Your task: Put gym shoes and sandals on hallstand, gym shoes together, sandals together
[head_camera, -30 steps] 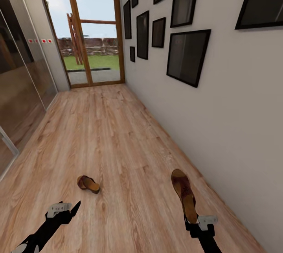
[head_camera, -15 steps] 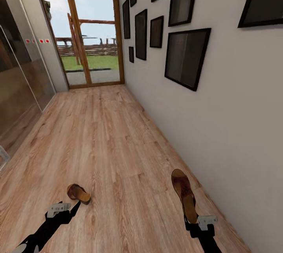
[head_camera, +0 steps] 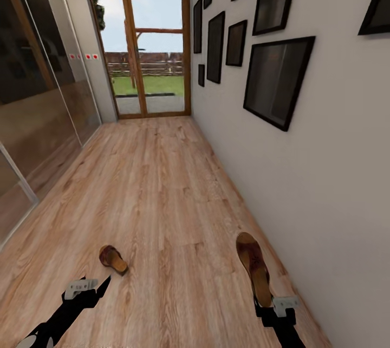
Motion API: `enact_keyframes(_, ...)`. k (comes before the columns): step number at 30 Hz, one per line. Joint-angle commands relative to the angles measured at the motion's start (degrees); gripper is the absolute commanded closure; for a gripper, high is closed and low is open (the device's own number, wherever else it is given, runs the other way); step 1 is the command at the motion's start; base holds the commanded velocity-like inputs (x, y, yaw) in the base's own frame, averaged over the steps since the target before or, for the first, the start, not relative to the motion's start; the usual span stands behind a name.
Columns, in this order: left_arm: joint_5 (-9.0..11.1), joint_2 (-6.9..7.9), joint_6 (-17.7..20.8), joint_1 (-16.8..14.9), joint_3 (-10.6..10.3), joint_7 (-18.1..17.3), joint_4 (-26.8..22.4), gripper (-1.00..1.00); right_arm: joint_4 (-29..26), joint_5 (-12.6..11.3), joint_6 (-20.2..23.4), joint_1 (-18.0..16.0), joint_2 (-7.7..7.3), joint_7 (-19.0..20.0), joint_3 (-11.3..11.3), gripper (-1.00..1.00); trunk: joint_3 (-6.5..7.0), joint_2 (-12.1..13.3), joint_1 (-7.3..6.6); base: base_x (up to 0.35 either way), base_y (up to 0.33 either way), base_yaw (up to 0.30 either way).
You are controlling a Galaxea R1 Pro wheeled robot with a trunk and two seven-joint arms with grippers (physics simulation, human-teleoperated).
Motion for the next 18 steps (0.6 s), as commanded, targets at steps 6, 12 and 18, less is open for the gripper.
enact_keyframes(6, -0.61, -0.05, -0.20, -0.09, 0.33, -0.24, 0.02, -1.00, 0.08, 0.09, -0.11, -0.02, -0.03, -0.14, 0.10, 1.00, -0.05, -0.02, 0.00, 0.166, -0.258, 0.276)
enact_keyframes(12, -0.64, -0.05, -0.18, -0.09, 0.35, -0.20, 0.03, -1.00, 0.11, 0.05, -0.11, -0.02, -0.03, -0.14, 0.12, 1.00, -0.05, -0.02, 0.00, 0.278, -0.192, 0.276)
enact_keyframes(18, -0.67, -0.07, -0.32, -0.09, 0.29, -0.19, 0.03, -1.00, 0.12, 0.07, -0.11, -0.02, -0.03, -0.14, 0.10, 1.00, -0.05, -0.02, 0.00, 0.265, -0.109, 0.276)
